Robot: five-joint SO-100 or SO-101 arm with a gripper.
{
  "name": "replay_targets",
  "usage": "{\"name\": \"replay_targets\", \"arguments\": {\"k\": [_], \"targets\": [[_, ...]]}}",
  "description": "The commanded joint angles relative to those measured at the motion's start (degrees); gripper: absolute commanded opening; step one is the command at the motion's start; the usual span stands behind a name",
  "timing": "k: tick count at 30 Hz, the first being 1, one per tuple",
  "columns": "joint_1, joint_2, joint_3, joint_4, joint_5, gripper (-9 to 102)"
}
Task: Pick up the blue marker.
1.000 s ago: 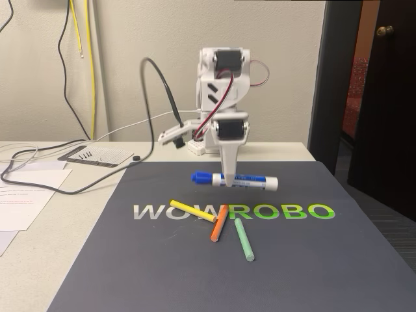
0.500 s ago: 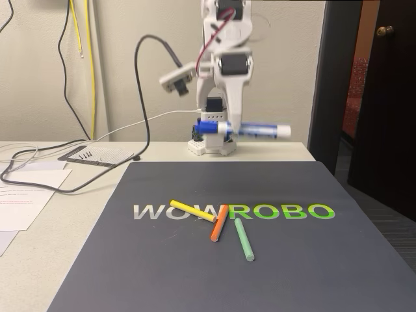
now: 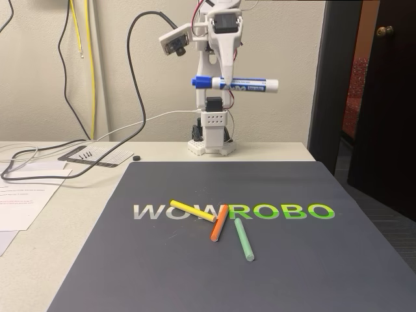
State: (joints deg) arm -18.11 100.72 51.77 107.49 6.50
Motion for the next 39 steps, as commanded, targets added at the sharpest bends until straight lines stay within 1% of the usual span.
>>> {"name": "replay_targets", "arguments": {"k": [1, 3, 5, 10, 18, 24, 28, 34, 39], "targets": [[0.3, 8.4, 4.8, 9.4, 0.2, 0], [0.4, 11.8, 8.3, 8.4, 0.6, 0], [0.3, 16.3, 14.2, 5.5, 1.4, 0], [-0.9, 31.5, 37.0, -8.5, 4.1, 0], [-0.5, 46.6, 64.0, -27.3, 5.1, 0], [0.9, 52.8, 76.0, -38.6, 5.4, 0], [2.5, 55.5, 82.7, -45.0, 3.7, 0], [4.8, 62.1, 93.9, -53.3, 1.8, 0], [5.5, 65.9, 99.3, -57.0, 0.9, 0]]}}
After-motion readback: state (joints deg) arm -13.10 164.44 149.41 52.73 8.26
